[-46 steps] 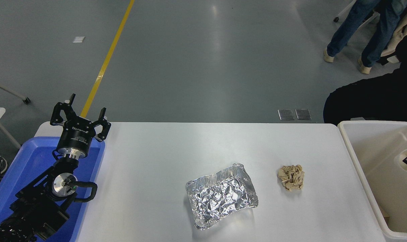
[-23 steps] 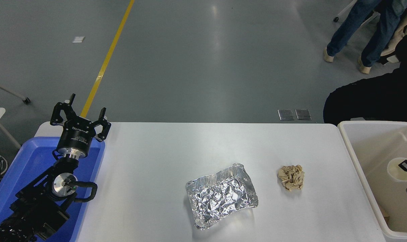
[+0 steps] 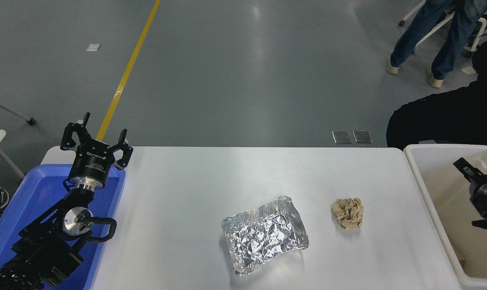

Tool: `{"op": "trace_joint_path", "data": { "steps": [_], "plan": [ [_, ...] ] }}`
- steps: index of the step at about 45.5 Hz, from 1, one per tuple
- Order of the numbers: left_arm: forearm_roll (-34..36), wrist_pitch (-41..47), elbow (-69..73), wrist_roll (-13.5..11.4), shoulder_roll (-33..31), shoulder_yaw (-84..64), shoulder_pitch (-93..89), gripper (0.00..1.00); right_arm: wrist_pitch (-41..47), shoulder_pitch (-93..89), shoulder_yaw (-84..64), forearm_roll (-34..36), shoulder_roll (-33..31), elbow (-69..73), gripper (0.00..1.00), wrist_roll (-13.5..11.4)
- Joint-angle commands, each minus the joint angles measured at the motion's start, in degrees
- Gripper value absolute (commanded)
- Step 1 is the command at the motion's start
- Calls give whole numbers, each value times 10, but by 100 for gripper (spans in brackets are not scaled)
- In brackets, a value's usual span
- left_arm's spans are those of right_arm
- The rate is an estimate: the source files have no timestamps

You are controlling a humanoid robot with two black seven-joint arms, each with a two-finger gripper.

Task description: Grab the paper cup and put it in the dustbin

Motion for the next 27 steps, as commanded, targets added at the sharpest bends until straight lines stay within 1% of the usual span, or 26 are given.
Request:
{"op": "trace_joint_path", "data": {
  "steps": [1,9,19,21,22,27],
  "plan": [
    [0,0,0,0,0,1,0,98,20,173,-109,0,4,122,100,-1],
    [0,0,0,0,0,1,-1,98,115,279,-137,-3,2,219,100,-1],
    [0,0,0,0,0,1,-1,98,209,441,-243,-2,-17,382,100,-1],
    [0,0,1,1,0,1,-1,98,233,475,-257,-3,-20,411,100,-1],
    [0,0,0,0,0,1,0,98,261,513,-270,-2,-21,445,100,-1],
    [0,0,0,0,0,1,-1,98,319,585,-293,-2,-22,519,100,-1]
  ]
}}
